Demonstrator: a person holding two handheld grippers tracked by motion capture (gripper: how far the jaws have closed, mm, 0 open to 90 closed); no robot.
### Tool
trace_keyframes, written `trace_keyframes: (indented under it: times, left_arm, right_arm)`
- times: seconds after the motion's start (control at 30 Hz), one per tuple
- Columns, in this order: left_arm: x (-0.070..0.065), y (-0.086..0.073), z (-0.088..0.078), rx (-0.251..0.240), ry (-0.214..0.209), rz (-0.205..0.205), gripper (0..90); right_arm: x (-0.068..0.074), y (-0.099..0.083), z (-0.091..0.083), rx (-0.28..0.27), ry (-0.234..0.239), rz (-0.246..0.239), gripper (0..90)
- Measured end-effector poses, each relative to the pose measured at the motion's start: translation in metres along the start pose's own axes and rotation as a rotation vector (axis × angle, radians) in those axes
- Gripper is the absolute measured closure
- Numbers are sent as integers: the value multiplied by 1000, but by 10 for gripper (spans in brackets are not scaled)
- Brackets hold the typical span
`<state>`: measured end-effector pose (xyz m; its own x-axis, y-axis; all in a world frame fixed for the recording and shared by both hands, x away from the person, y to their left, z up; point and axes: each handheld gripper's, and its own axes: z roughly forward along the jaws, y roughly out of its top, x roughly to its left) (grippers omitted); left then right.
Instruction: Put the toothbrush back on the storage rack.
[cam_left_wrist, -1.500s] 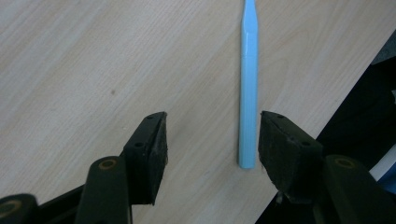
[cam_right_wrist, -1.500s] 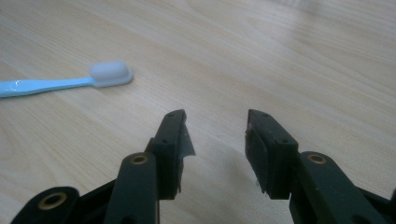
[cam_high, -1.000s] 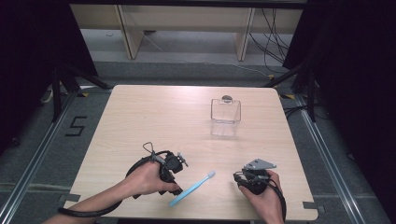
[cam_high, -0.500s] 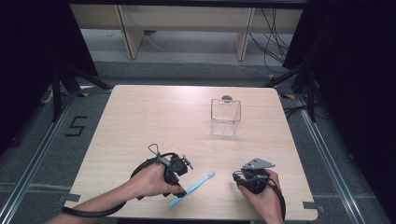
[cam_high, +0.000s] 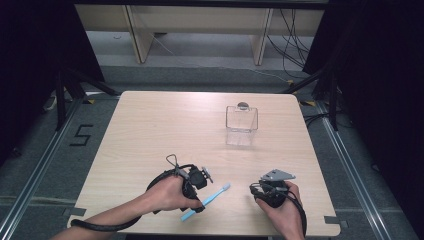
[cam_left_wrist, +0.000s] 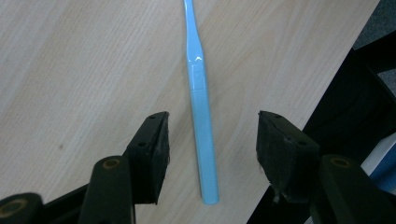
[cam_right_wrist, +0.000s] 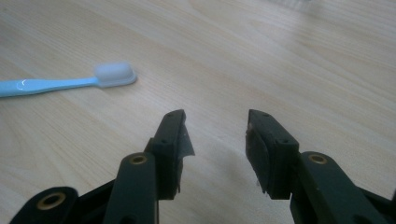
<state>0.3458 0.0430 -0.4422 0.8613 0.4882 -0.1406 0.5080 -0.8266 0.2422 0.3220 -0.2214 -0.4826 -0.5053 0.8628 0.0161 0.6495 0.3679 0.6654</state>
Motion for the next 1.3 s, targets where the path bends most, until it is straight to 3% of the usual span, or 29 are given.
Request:
trace_keyframes:
  times: [0.2, 0.4, 0.43, 0.5, 0.53, 0.7, 0.73, 0.8, 0.87, 0.93, 1.13, 1.3]
  left_arm:
    - [-3, 3, 4, 1, -1, 13, 447]
    - [-3, 6, 7, 16, 0, 11, 450]
    - [-3, 7, 8, 14, 0, 7, 451]
    - [-3, 8, 9, 19, 1, 12, 453]
    - [-3, 9, 9, 20, 3, 16, 455]
    - [-5, 11, 12, 25, 4, 20, 464]
    - [-5, 12, 12, 27, 6, 22, 465]
    - [-5, 12, 13, 29, 10, 27, 467]
    - [-5, 13, 14, 35, 11, 25, 470]
    - [-5, 13, 16, 35, 14, 23, 473]
    - [-4, 16, 20, 49, 13, 18, 486]
    - [-2, 18, 24, 71, 21, 25, 500]
  right_arm:
    - [0, 0, 1, -5, 0, -17, 579]
    - [2, 1, 0, 4, 0, 9, 579]
    - [4, 1, -1, 11, 3, 35, 579]
    - [4, 1, -1, 10, 2, 32, 578]
    - [1, 1, 0, -4, -3, -3, 579]
    - [2, 0, -1, 6, 2, 20, 578]
    - [1, 0, -1, 2, 1, -3, 578]
    - [0, 0, -1, 1, -1, -5, 577]
    - [3, 0, -3, 7, 0, 37, 577]
    - [0, 0, -2, -6, -4, 4, 577]
    - [2, 0, -3, 8, 2, 39, 576]
    - [-1, -2, -2, -12, 1, 11, 576]
